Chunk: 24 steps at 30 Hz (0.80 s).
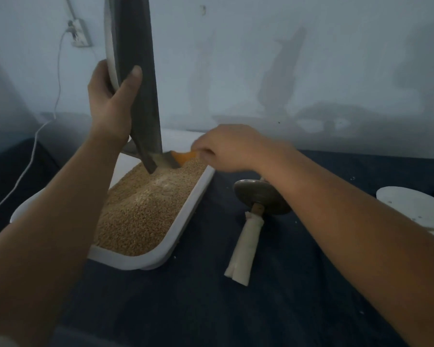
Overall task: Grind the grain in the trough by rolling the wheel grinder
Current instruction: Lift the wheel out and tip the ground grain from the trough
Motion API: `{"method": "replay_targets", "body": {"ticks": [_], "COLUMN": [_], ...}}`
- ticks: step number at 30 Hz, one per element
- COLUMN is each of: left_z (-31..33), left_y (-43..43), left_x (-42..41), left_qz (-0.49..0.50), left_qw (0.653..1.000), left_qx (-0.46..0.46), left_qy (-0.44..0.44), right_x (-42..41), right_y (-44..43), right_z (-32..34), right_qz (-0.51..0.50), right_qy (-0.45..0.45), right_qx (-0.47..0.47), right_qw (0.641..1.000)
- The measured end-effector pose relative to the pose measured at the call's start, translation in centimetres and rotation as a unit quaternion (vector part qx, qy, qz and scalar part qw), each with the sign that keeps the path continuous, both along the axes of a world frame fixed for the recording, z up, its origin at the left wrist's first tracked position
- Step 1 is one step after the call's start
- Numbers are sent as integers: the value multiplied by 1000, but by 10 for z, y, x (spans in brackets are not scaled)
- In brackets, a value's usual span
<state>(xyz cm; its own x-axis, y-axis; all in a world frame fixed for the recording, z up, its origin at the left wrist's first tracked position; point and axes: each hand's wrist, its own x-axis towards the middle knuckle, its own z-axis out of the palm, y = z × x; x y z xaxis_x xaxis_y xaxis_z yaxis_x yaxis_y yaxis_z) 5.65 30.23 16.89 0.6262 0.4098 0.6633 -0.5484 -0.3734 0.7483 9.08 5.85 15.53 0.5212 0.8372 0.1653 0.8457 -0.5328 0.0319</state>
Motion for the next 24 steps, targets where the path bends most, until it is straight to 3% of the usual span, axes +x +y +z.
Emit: {"method": "replay_targets", "body": {"ticks": [5, 10, 15, 19, 24], "left_z": [2, 8, 9, 9, 6], "left_y": [-7, -9, -11, -14, -16], "left_x": [2, 4, 5, 5, 5], "left_qz": [-4, 6, 18, 27, 53], "left_qw": [1000, 997, 990, 985, 975], "left_qx": [15, 71, 138, 170, 209], "left_qy": [2, -15, -18, -32, -46], "right_x": [-1, -11, -8, -15, -10], "right_y": [-4, -4, -4, -2, -6], "right_z": [22, 5, 20, 4, 9], "right_qz": [-5, -17, -10, -45, -16], "right_qy": [10, -7, 3, -29, 12], "right_qx": [142, 26, 112, -31, 120], "right_qw": [990, 999, 994, 998, 993]}}
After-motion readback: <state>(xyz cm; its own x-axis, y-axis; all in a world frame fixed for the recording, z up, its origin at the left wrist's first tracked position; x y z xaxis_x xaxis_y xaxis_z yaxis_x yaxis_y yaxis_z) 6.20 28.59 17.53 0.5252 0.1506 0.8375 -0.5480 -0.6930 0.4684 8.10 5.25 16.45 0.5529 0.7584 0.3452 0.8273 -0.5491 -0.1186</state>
